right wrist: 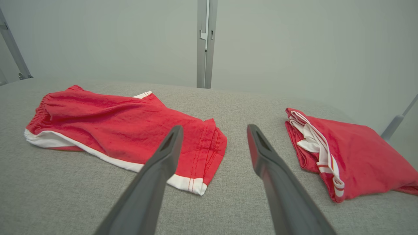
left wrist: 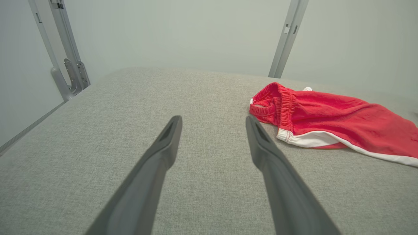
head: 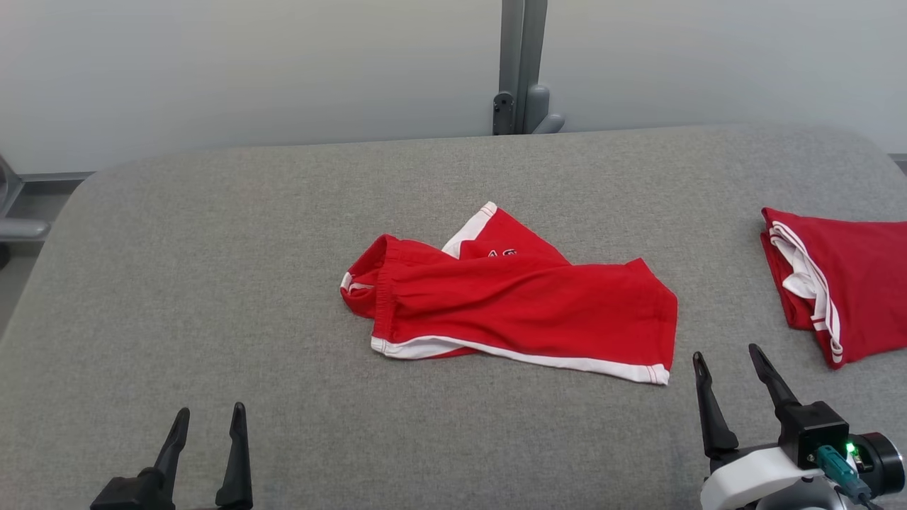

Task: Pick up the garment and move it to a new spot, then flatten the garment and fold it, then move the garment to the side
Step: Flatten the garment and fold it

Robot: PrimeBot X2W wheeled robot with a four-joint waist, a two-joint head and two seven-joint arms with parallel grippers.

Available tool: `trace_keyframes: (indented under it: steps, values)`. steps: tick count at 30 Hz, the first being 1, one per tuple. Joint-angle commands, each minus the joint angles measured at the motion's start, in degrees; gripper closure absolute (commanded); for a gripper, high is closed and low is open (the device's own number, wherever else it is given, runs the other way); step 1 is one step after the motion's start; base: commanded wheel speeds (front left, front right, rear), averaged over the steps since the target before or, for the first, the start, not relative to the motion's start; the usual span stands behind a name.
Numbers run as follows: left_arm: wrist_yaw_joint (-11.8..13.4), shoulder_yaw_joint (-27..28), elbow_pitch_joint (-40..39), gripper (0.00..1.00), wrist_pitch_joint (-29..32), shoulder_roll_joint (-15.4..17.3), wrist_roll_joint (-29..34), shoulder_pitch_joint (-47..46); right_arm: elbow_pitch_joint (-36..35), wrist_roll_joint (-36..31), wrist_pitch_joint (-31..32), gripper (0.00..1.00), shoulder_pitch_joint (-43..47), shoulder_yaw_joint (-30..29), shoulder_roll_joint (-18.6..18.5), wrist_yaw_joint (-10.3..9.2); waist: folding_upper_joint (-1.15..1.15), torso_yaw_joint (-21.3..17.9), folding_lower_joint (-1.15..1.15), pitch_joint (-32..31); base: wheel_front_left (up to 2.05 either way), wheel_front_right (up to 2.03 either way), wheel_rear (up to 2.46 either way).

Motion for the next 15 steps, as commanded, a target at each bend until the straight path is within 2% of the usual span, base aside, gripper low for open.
trace_keyframes:
  steps: [1,6,9,15]
  values:
    - [-0.2,0.3,0.1,0.00,-0.2,-0.2,0.8,-0.1,-0.1,0.3,-0.1,0.00,-0.1,0.1,-0.1,-0.03,0.61,-0.2,0.00,0.2,0.00,0.00,0.00]
    - [-0.6,0.5,0.1,0.00,-0.2,-0.5,1.1,-0.9,-0.1,0.8,-0.1,0.00,-0.6,0.7,-0.1,-0.03,0.61,-1.2,0.00,1.0,0.00,0.00,0.00]
    - [-0.6,-0.9,1.0,0.00,-0.2,0.2,0.6,-2.4,2.8,0.5,0.0,0.00,-1.3,1.4,-0.1,-0.03,0.61,-2.0,0.00,2.2,0.00,0.00,0.00]
    - [-0.7,-6.7,4.6,0.00,2.6,2.5,-2.0,-8.0,7.0,-0.8,6.5,0.00,-6.4,4.4,-0.5,-0.03,0.61,-3.3,0.00,6.5,0.00,0.00,0.00]
